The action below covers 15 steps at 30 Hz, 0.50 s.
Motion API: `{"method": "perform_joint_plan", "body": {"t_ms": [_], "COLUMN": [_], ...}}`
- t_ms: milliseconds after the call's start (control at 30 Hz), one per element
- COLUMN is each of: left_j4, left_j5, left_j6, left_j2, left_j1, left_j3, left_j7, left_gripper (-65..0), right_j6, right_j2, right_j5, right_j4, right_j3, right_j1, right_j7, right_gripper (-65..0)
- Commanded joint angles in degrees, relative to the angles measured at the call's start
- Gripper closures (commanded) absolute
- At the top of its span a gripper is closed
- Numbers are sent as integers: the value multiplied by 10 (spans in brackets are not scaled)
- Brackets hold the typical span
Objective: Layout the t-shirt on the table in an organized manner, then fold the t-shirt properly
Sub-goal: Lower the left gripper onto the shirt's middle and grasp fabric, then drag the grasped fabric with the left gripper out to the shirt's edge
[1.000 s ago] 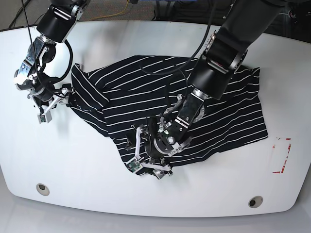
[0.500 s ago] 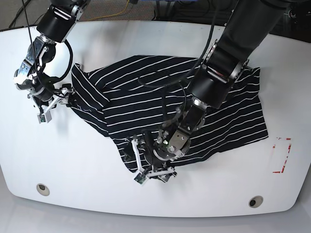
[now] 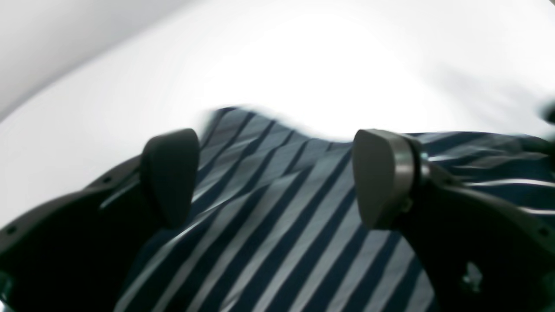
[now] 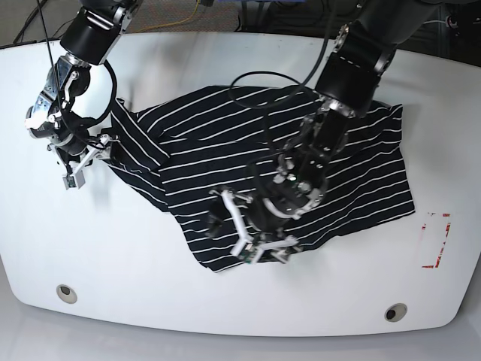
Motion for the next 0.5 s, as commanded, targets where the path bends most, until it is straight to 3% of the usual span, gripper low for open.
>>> {"method": "perform_joint_plan", "body": {"t_ms": [0, 167, 467], "left_j4": [53, 107, 138], "left_j5": [-2, -5, -5], "left_j6": [1, 0, -1], "left_j2": [-24, -74, -104], "left_j1": [21, 67, 123], "left_j3": [-30, -93, -259], "left_j7": [-10, -12, -12], "left_gripper": [-524, -524, -527], "right_j6": [1, 1, 1], "right_j2": [10, 9, 9], "right_j5": [9, 9, 9], "right_j4": [12, 12, 12], "right_j3": [1, 1, 1], "right_j1": [11, 11, 11], "right_j7": [11, 11, 11], "right_gripper": [-414, -414, -414]}}
